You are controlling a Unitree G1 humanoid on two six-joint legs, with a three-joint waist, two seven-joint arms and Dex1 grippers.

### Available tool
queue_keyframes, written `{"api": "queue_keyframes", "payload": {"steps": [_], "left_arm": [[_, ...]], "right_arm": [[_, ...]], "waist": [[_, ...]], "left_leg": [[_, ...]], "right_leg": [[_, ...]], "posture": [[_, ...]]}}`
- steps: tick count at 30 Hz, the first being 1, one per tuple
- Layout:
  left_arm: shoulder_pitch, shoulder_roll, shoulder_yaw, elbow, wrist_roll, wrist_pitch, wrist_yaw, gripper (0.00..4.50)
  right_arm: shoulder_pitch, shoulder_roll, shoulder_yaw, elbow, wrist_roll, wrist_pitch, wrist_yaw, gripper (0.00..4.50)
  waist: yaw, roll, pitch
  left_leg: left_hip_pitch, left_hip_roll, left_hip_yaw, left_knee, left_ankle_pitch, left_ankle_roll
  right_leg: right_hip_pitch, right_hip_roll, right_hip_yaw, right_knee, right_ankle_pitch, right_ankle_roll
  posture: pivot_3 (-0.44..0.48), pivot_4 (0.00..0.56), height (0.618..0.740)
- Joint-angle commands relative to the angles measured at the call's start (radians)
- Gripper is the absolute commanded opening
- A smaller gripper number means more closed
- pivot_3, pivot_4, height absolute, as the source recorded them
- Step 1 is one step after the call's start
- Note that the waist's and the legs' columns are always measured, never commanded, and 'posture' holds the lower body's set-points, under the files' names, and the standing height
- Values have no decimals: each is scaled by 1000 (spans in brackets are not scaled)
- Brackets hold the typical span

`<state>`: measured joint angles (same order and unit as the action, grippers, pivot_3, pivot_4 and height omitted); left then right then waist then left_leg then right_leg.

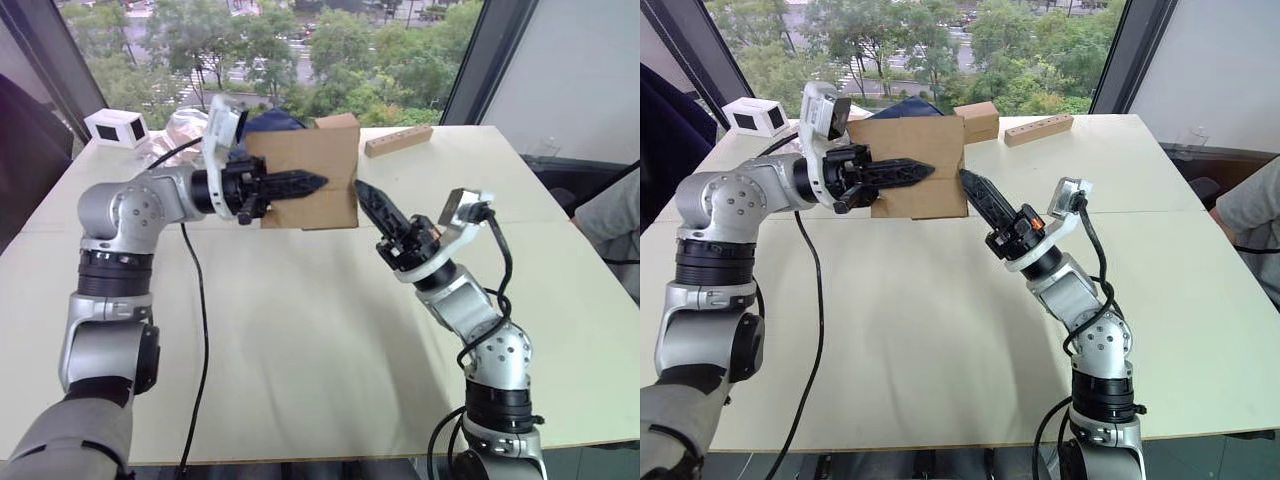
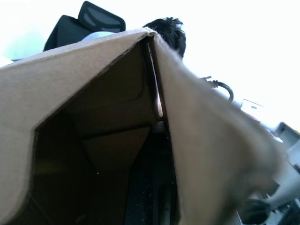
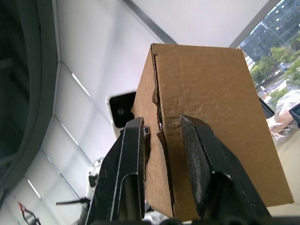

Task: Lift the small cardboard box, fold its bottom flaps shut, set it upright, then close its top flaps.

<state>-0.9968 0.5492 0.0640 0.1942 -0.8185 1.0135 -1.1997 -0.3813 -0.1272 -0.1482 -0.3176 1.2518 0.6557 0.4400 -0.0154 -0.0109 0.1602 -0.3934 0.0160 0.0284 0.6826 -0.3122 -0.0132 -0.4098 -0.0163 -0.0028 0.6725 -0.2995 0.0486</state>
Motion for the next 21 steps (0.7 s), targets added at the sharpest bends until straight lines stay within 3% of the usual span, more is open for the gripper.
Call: {"api": "queue_keyframes", "payload": {"steps": [1,2,3,4,16,21], "left_arm": [[-32,23,23,-27,-27,7,-28,0],[-32,27,22,-24,-23,5,-31,0],[-33,28,21,-21,-20,3,-32,0],[-33,28,22,-20,-19,2,-33,0],[-24,33,11,-37,-18,12,-54,0],[-28,25,0,-33,-10,6,-54,0]], "right_arm": [[6,-29,-8,-47,20,10,17,710],[13,-41,-21,-50,31,9,25,553],[19,-49,-32,-51,41,7,32,108],[23,-54,-40,-53,50,5,36,38],[9,-163,-90,-50,47,4,13,38],[-34,-158,-42,-39,1,3,16,38]], "waist": [[0,0,0],[0,0,0],[0,0,0],[0,0,0],[1,0,0],[-1,0,0]], "left_leg": [[0,0,0,0,0,0],[0,0,0,0,0,0],[0,0,0,0,0,0],[0,0,0,0,0,0],[0,0,0,0,0,0],[0,0,0,0,0,0]], "right_leg": [[0,0,0,0,0,0],[0,0,0,0,0,0],[0,0,0,0,0,0],[0,0,0,0,0,0],[0,0,0,0,0,0],[0,0,0,0,0,0]], "posture": [[0,150,740],[0,150,740],[0,150,740],[0,150,740],[0,150,740],[0,150,740]]}}
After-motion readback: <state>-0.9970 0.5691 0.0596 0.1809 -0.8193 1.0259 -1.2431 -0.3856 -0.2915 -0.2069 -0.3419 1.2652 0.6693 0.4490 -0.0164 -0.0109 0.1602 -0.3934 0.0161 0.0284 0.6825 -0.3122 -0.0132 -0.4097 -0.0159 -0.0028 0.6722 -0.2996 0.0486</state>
